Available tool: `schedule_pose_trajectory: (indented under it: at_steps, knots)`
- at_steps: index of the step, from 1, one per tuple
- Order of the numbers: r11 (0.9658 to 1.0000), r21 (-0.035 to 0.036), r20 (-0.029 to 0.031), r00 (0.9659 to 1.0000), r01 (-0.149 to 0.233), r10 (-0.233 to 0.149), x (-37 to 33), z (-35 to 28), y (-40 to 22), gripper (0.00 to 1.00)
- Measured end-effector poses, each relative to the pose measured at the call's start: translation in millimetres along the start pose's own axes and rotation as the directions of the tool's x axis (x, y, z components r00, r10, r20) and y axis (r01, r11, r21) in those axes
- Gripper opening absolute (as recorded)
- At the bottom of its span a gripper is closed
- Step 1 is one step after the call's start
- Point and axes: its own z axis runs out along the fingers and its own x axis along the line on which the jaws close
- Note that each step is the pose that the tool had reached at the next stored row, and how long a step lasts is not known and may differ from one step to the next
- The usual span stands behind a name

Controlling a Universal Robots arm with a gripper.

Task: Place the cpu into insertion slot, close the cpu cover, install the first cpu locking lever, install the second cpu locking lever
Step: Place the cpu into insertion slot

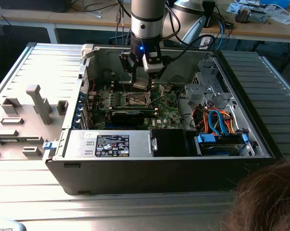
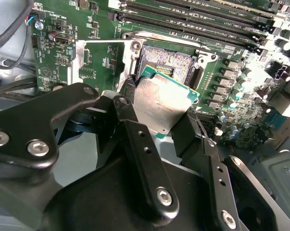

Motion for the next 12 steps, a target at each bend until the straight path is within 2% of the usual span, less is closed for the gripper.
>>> schedule_pose_trajectory:
  at_steps: [12]
  knots:
    - [0.9997,-0.0004,0.0018,0.9997,-0.025,0.025,0.0,0.4,0.0,0.55]
